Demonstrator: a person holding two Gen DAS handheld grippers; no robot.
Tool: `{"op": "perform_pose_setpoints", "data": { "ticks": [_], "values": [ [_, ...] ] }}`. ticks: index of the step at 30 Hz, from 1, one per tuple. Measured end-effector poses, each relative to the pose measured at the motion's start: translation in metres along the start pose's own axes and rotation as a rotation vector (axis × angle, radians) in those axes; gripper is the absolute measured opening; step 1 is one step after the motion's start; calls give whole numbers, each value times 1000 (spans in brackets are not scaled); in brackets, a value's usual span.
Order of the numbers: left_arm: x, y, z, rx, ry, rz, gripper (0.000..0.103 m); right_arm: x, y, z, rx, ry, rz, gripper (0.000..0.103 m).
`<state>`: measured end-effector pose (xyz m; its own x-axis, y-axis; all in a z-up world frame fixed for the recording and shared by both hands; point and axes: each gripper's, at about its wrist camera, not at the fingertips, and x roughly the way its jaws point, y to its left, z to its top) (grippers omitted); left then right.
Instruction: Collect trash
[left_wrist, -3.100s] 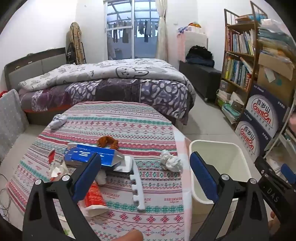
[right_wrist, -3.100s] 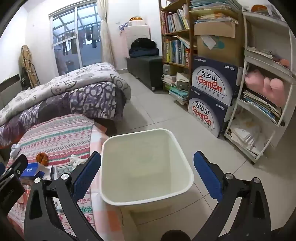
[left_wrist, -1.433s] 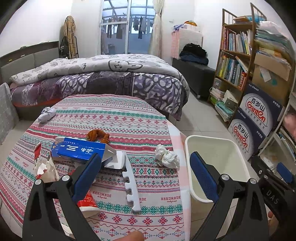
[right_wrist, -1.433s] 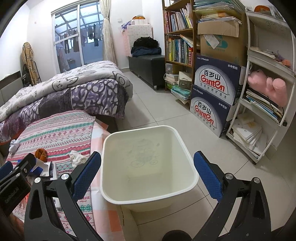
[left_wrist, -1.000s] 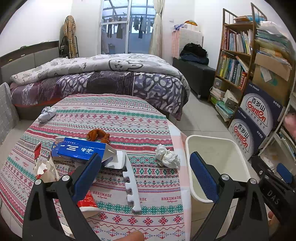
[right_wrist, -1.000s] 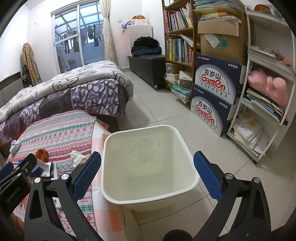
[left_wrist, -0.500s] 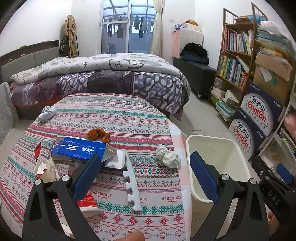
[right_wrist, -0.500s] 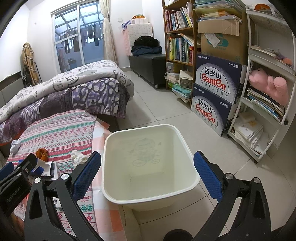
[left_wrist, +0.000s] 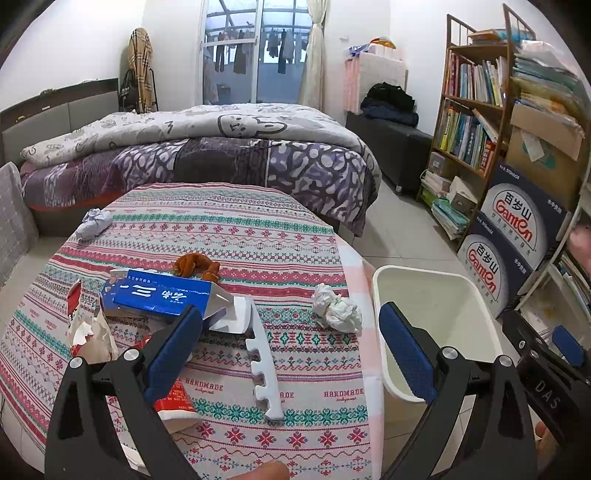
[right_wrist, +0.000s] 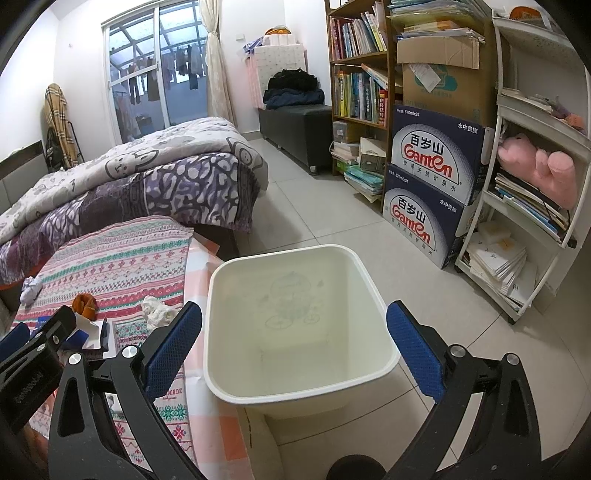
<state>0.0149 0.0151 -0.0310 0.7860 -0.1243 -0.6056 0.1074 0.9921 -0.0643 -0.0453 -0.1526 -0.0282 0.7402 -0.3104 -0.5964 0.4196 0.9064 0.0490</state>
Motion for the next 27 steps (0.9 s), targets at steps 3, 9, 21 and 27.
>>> {"op": "perform_pose_setpoints", "data": {
  "ticks": [3,9,21,27],
  "values": [
    [3,-1,-1,-1,5,4,94,0,1,0,1,0,-1,96],
    [3,2,1,-12,26,17,94,1,-1,4,19,23,17,96],
    [12,65,26,-62,164,235,94,13,39,27,-12,226,144,96],
    [24,132,34,-79,296,397,94,18,76,28,-96,309,245,96]
  ]
}}
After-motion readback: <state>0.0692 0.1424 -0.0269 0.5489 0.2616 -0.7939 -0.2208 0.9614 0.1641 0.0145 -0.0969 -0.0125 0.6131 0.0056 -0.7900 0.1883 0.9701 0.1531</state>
